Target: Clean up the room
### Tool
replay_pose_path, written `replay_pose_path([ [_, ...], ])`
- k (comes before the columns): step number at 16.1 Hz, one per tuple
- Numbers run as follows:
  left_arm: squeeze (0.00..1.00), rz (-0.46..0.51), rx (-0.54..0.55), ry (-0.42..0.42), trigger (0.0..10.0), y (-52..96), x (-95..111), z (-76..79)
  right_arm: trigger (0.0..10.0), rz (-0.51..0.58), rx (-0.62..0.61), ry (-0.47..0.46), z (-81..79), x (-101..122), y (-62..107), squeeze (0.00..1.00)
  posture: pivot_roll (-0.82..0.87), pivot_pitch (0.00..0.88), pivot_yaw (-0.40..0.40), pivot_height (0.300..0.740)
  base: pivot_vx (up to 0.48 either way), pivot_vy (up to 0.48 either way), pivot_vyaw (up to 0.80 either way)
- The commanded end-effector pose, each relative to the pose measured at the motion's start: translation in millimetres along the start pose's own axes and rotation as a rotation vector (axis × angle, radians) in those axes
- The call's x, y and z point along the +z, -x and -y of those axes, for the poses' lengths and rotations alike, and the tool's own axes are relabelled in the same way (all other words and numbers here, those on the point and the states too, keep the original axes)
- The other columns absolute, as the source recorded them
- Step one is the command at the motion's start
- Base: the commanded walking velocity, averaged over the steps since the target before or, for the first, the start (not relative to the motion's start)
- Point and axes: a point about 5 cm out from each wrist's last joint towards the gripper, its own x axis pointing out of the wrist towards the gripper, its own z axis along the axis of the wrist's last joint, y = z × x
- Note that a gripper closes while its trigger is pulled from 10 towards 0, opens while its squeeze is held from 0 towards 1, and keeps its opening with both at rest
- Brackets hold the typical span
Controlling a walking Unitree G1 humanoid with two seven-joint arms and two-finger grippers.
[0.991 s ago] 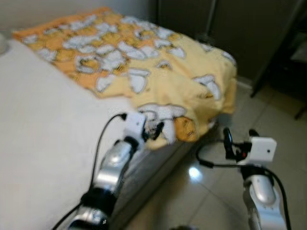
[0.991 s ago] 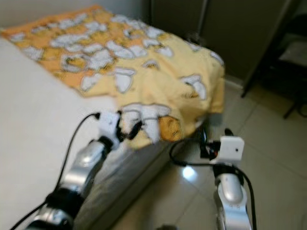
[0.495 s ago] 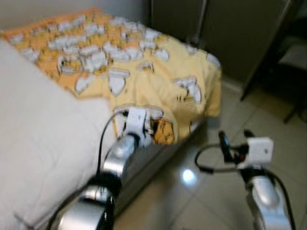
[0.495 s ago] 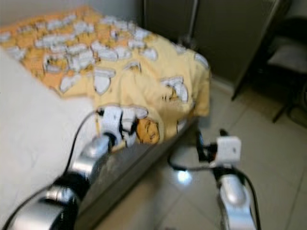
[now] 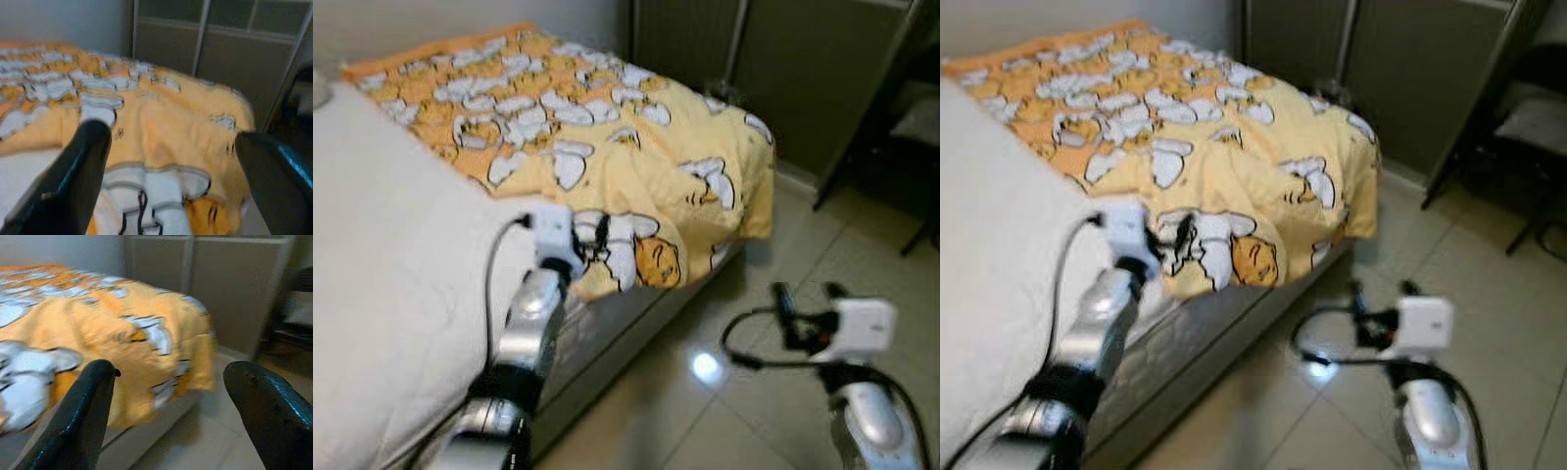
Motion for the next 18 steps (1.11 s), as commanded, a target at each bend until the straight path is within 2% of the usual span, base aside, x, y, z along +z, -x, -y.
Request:
replay_pose_path([
  [1, 0.00, 0.037, 0.010, 0.044, 10.0, 5.3, 15.7, 0.6, 10.0, 0.056, -0.059, -0.024, 6.7, 12.0, -0.2, 0.00, -0.25, 0.000, 0.073, 0.740, 0.000, 0.000, 0.00],
  [2, 0.00, 0.052, -0.013, 0.026, 10.0, 11.1, 19.4, 3.8, 10.0, 0.069, -0.071, -0.019, 7.5, 14.3, 1.3, 0.00, -0.24, 0.000, 0.074, 0.740, 0.000, 0.000, 0.00],
  [3, 0.00, 0.048, -0.104, -0.065, 10.0, 26.6, 16.9, 9.2, 10.0, 0.095, -0.088, -0.008, 5.0, 18.3, 8.0, 0.00, -0.23, 0.000, 0.072, 0.740, 0.000, 0.000, 0.00],
  [4, 0.00, 0.028, -0.143, -0.116, 10.0, 34.0, 10.3, 9.7, 10.0, 0.097, -0.088, -0.004, 1.1, 17.7, 12.4, 0.00, -0.22, 0.000, 0.069, 0.740, 0.000, 0.000, 0.00],
  [5, 0.00, 0.017, -0.145, -0.124, 10.0, 35.7, 8.7, 9.3, 10.0, 0.090, -0.085, -0.003, -0.6, 16.0, 13.1, 0.00, -0.22, 0.000, 0.069, 0.740, 0.000, 0.000, 0.00],
  [11, 0.00, -0.033, -0.119, -0.135, 10.0, 22.4, 10.2, 23.3, 10.0, 0.080, -0.064, 0.017, -4.1, 14.0, -6.8, 0.00, -0.22, 0.000, 0.074, 0.740, 0.441, 0.000, 0.55],
  [13, 0.00, -0.059, -0.115, -0.142, 10.0, 21.6, 4.8, 22.0, 10.0, 0.071, -0.062, 0.019, -3.7, 12.1, -7.7, 0.00, -0.22, 0.000, 0.073, 0.740, 0.480, 0.000, 0.00],
  [18, 0.00, -0.079, -0.168, -0.142, 10.0, 18.7, -1.8, 30.5, 10.0, 0.058, -0.033, 0.014, -7.7, 11.1, -10.2, 0.00, -0.22, 0.000, 0.051, 0.740, 0.480, 0.000, 0.00],
])
